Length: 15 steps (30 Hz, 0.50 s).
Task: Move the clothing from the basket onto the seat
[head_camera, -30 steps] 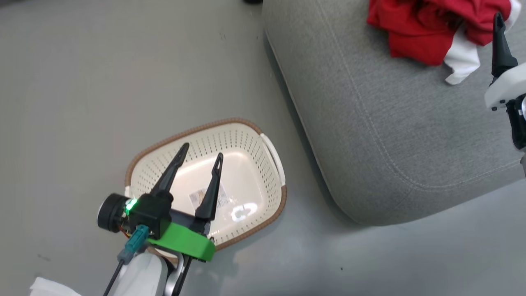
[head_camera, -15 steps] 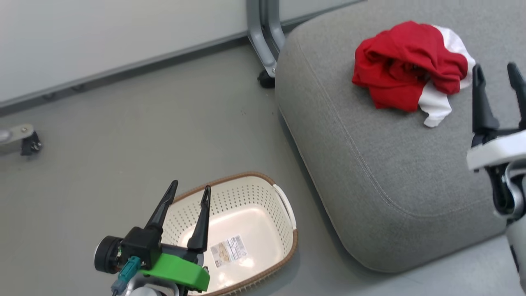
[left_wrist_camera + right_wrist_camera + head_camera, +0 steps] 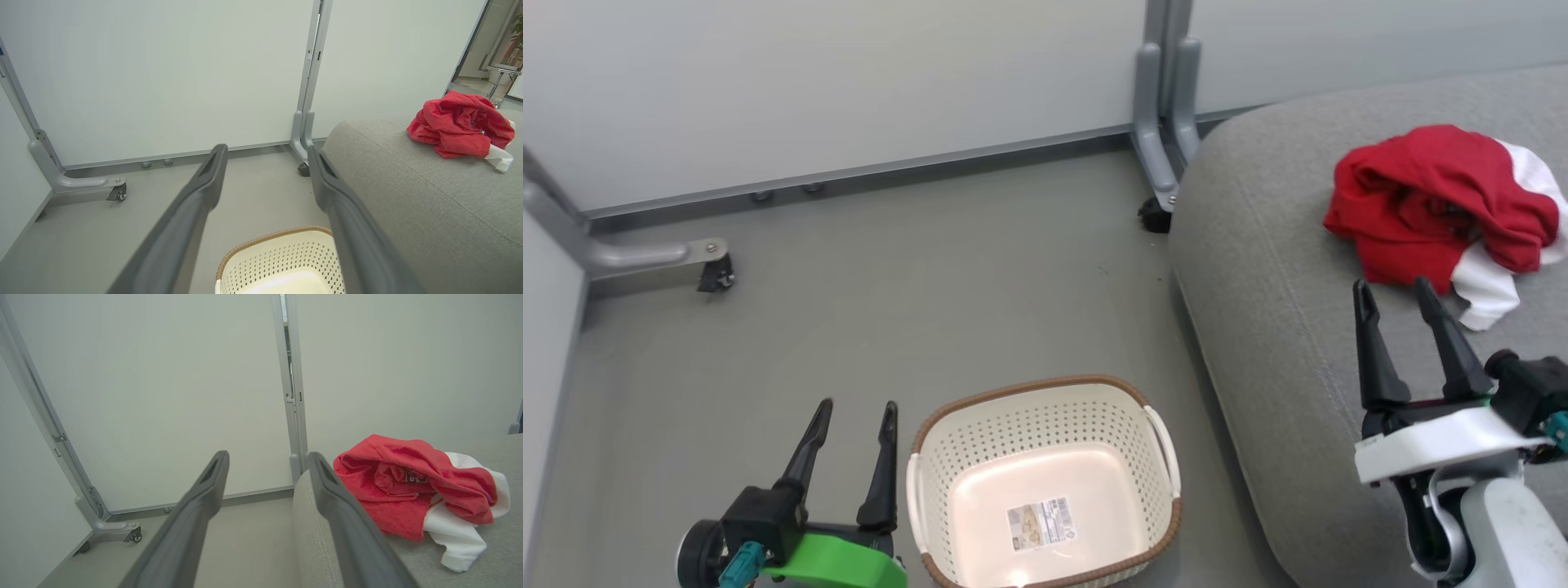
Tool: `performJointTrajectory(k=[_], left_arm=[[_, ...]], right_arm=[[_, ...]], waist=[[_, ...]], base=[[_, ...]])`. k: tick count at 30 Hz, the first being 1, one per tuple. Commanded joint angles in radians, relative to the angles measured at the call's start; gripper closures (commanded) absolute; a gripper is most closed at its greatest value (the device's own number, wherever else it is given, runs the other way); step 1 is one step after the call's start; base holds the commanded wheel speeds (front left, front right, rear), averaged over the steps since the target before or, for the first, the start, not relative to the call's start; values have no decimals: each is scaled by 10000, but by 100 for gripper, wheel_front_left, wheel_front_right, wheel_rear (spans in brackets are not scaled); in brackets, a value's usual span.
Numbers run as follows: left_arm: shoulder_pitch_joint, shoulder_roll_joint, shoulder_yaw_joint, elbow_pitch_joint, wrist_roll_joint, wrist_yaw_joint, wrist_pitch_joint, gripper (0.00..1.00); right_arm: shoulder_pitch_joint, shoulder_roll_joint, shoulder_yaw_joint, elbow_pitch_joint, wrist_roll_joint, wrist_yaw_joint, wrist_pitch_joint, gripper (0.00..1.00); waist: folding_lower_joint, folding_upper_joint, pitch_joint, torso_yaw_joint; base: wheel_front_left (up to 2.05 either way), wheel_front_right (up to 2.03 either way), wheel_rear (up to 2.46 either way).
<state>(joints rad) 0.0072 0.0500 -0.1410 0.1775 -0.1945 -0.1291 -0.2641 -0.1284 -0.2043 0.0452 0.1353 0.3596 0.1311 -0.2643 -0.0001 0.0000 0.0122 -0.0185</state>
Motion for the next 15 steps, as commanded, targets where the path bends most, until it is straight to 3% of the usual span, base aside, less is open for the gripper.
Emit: performJointTrajectory(k=[1, 15], left_arm=[[216, 16, 94, 154, -61, 6, 1, 0], [533, 14, 246, 455, -160, 104, 0, 0]], right_arm=[[233, 160, -23, -122, -18, -8, 0, 0], [1224, 1010, 430, 123, -592, -6, 0, 0]], waist=[[1, 0, -355, 671], [1, 0, -615, 1395]], base=[[0, 0, 0], [0, 0, 0]])
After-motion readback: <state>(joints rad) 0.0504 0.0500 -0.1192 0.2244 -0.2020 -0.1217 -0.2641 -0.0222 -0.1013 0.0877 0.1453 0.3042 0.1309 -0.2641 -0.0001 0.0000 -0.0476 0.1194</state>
